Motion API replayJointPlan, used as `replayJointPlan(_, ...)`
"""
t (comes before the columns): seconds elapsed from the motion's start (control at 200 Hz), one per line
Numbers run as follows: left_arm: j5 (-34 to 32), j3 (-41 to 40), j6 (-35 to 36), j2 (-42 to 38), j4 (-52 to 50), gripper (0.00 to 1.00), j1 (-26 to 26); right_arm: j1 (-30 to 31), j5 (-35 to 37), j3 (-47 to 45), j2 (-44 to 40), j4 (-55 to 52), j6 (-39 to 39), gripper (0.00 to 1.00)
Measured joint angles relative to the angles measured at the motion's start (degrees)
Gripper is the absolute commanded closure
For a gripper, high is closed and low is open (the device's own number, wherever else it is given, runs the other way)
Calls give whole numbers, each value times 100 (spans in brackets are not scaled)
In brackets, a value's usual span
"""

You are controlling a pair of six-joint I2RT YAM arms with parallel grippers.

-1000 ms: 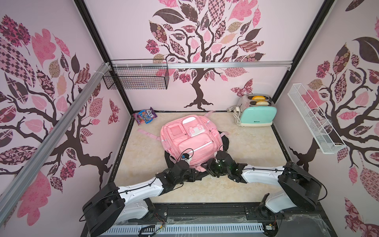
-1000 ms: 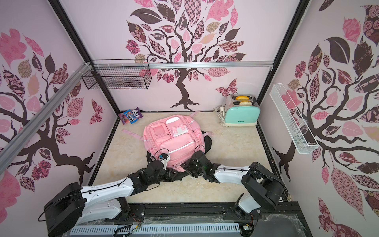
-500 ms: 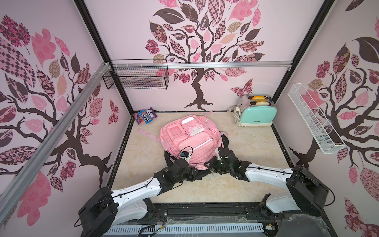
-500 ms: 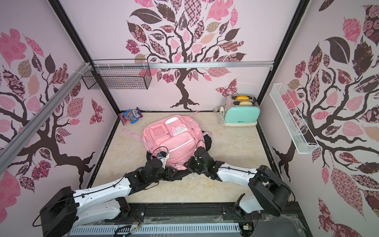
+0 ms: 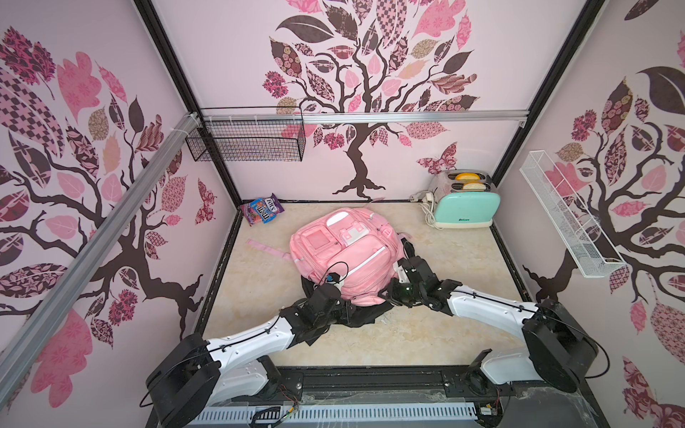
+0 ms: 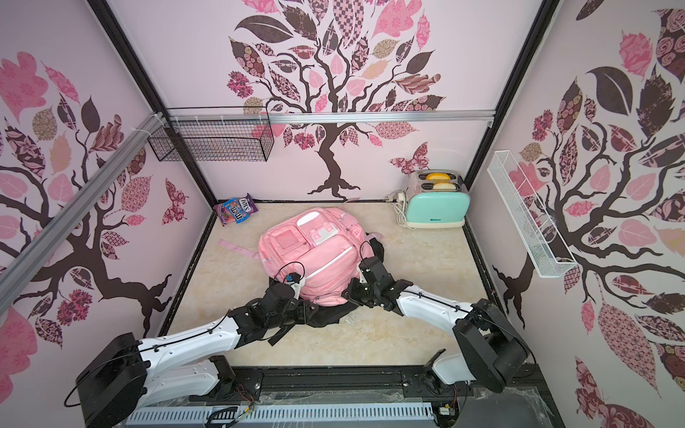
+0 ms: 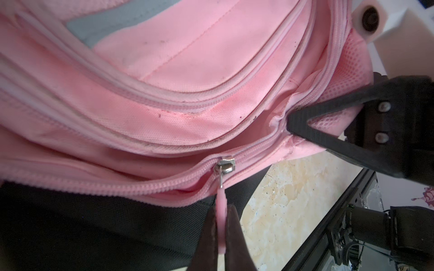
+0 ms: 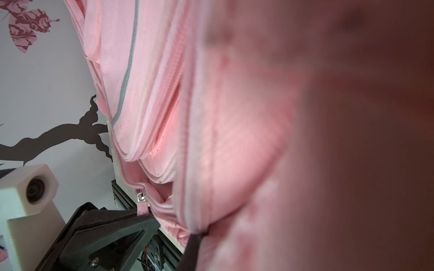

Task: Zip up the backpack
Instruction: Zip the zipper on the backpack.

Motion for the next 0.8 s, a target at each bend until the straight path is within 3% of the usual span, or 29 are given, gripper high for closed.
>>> replayJointPlan(0.12,2,-42,-7,0,17,100,4,-24,-15,2,15,-37,37,100)
replayJointPlan(0.315,4,-136,-24,116,214,100,2,-42,-55,-216,11,271,638,65)
replayJointPlan(0.8,66,-170,-127,595,708,100,-184,426,343,-632,4,1113,2063,41)
